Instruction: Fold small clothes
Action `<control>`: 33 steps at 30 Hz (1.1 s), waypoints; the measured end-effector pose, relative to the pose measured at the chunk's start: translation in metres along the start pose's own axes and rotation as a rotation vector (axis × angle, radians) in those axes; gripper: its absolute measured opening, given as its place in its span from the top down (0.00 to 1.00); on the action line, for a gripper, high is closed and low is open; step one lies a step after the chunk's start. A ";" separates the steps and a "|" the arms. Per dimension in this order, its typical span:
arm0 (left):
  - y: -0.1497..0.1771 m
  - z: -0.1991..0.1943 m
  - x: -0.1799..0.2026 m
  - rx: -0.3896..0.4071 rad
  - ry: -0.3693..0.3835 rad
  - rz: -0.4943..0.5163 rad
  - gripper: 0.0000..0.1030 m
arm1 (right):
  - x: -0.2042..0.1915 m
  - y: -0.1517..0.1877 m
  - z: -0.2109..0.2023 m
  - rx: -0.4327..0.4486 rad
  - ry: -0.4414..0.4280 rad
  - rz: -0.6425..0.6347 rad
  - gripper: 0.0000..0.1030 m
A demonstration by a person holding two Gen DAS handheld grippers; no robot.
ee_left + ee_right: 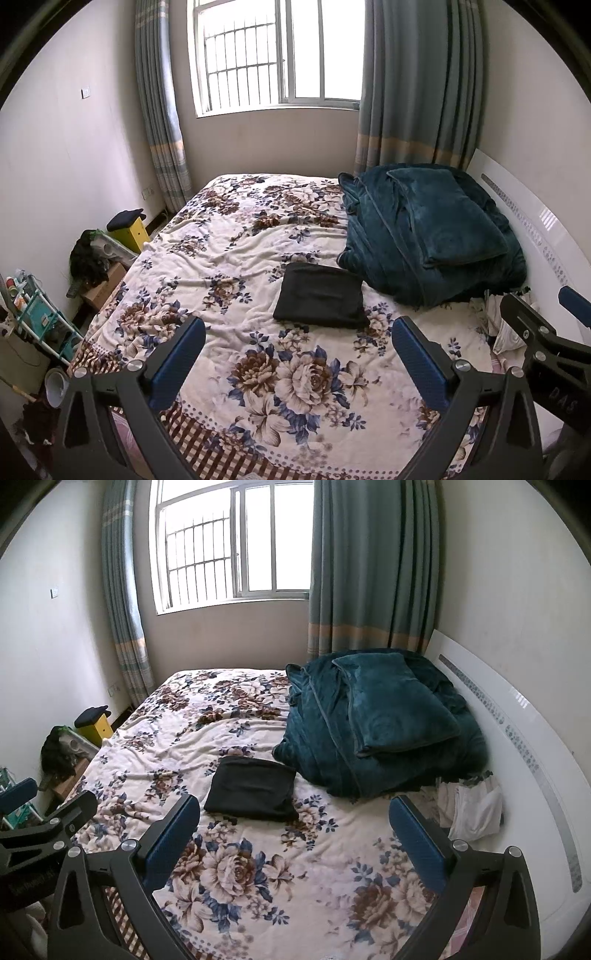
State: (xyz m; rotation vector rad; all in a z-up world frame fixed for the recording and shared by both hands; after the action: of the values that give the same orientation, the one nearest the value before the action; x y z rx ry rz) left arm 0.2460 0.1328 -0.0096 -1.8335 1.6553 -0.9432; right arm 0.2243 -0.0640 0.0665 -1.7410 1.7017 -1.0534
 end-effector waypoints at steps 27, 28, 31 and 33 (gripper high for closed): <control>-0.005 -0.006 -0.003 0.015 -0.027 -0.015 0.00 | -0.002 0.001 -0.003 0.002 0.000 0.004 0.00; -0.005 -0.006 -0.003 0.015 -0.028 -0.018 0.00 | -0.002 0.001 -0.003 0.001 0.001 0.004 0.00; -0.005 -0.006 -0.004 0.019 -0.031 -0.018 0.00 | -0.001 0.000 -0.002 0.001 -0.001 0.004 0.00; -0.004 -0.006 -0.003 0.019 -0.035 -0.021 0.00 | -0.001 0.000 -0.003 0.000 -0.002 0.006 0.00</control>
State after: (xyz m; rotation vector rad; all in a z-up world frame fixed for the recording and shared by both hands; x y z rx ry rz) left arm 0.2446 0.1370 -0.0032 -1.8473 1.6041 -0.9278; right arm 0.2220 -0.0627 0.0676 -1.7351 1.7046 -1.0485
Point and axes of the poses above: each gripper's, at about its wrist camera, not at the fingertips, and z roughly the way its jaws point, x to its right, y to its underside, the point moved 3 cm from there along z, roughly the way its jaws point, and after that the axes turned 15 degrees about y, right-handed, at the moved point
